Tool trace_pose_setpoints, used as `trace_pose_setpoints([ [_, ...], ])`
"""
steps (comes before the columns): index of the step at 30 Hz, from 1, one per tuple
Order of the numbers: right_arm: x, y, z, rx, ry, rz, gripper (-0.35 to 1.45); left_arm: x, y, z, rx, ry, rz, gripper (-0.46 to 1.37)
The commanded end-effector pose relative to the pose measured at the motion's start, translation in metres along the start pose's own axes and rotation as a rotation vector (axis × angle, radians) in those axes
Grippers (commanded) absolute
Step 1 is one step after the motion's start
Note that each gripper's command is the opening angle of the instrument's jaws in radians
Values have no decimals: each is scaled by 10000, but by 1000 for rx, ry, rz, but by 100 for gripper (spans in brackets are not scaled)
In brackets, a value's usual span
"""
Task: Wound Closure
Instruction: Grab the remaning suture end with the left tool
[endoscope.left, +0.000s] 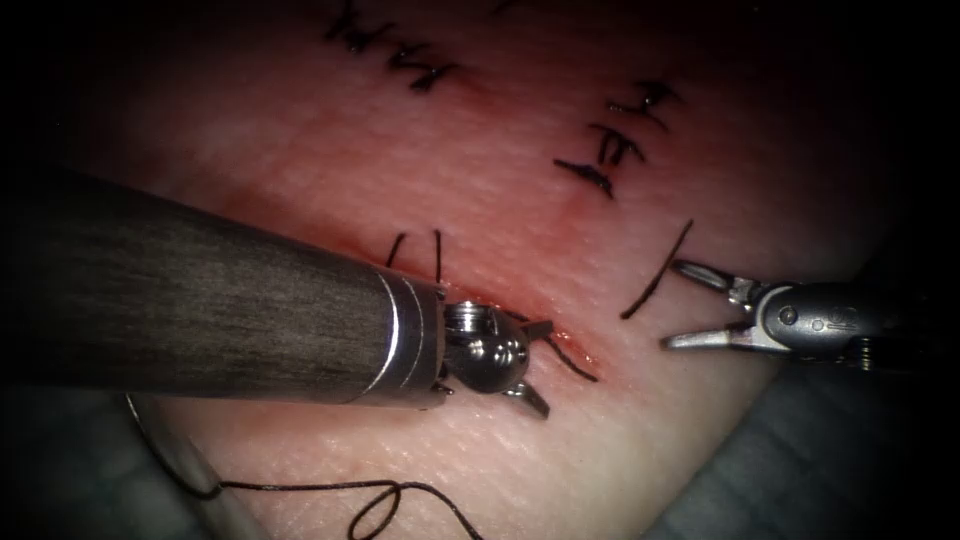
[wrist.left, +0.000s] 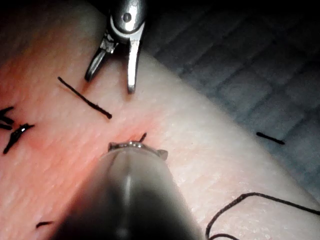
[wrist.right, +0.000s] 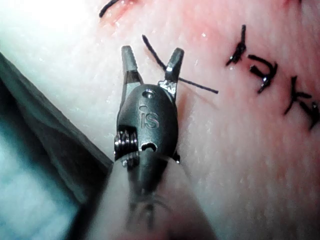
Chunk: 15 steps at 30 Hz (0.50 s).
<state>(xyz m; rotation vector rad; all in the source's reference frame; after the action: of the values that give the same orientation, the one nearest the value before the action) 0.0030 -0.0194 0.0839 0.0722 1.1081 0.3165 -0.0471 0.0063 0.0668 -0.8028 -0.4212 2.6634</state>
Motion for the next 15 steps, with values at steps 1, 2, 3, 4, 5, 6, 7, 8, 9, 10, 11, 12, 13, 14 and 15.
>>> trace_pose_setpoints([
  [1, 0, 0, -1, 3, -1, 0, 109, 2, -1, 4, 6, 4, 2, 70],
  [2, -1, 0, -1, 4, -1, -1, 109, 4, -2, 7, 7, 6, 3, 70],
  [3, -1, 0, -2, 4, -1, -1, 109, 6, -2, 10, 8, 7, 4, 70],
  [4, -1, 1, -2, 3, -2, -1, 109, 8, -3, 13, 7, 7, 6, 70],
  [5, -1, 1, -2, 3, -2, -1, 109, 9, -3, 15, 6, 5, 7, 70],
  [6, -2, 1, -2, 3, -2, -1, 109, 12, -3, 19, 5, 5, 9, 68],
  [7, -2, 1, -2, 4, -1, -1, 109, 15, -2, 23, 5, 5, 12, 67],
  [8, -3, 0, -2, 4, -1, -2, 109, 17, -1, 28, 2, 2, 16, 67],
  [9, -3, 0, -3, 4, -1, -2, 109, 18, 0, 31, -1, 0, 20, 66],
  [10, -3, 0, -3, 4, -1, -2, 109, 19, 0, 33, -1, 1, 22, 65],
  [11, -4, -1, -4, 2, -2, -3, 109, 20, 2, 37, -3, -2, 27, 64],
  [12, -4, -1, -4, 3, -2, -3, 109, 20, 2, 40, -8, -4, 31, 63],
  [13, -4, -1, -5, 3, -2, -4, 109, 20, 2, 42, -8, -6, 34, 61],
  [14, -5, -1, -5, 3, -2, -4, 109, 20, 2, 44, -9, -8, 36, 58],
  [15, -5, -1, -6, 4, -2, -4, 109, 18, 1, 46, -8, -7, 39, 57],
])
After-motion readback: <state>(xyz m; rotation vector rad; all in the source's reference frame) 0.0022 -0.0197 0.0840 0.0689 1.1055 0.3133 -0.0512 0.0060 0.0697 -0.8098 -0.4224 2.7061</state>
